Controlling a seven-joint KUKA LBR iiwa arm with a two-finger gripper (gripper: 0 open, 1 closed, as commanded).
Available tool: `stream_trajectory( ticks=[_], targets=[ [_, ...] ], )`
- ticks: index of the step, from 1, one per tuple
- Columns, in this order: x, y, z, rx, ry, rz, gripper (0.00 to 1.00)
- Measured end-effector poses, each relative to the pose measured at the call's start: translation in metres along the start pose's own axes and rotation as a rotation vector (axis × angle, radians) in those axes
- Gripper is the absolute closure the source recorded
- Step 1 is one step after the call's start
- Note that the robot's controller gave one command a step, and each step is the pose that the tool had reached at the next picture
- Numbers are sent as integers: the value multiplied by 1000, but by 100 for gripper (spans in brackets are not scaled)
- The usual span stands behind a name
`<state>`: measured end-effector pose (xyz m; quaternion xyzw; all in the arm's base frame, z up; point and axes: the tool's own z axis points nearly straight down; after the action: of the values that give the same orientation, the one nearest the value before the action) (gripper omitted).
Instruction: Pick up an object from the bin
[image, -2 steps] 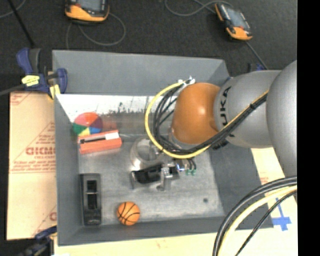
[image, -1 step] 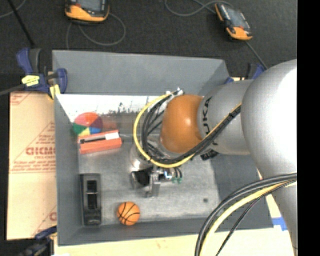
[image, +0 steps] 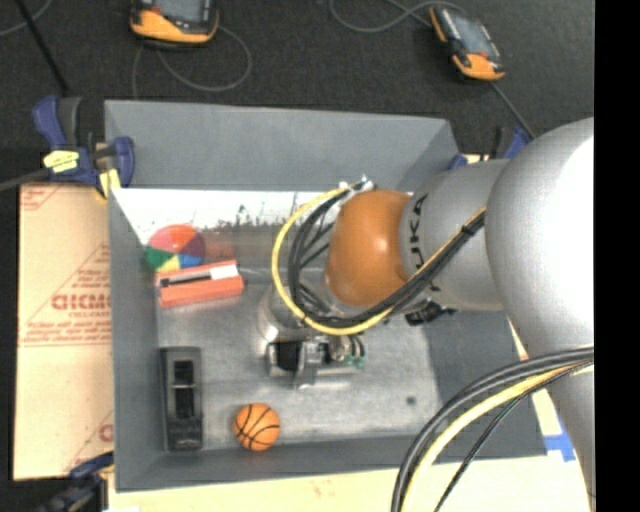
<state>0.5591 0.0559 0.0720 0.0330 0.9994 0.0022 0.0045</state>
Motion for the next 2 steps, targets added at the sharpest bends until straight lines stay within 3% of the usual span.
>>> stream_trajectory(
  ticks=[2],
  targets=[
    [1,0,-3,0,1,1,100]
  ],
)
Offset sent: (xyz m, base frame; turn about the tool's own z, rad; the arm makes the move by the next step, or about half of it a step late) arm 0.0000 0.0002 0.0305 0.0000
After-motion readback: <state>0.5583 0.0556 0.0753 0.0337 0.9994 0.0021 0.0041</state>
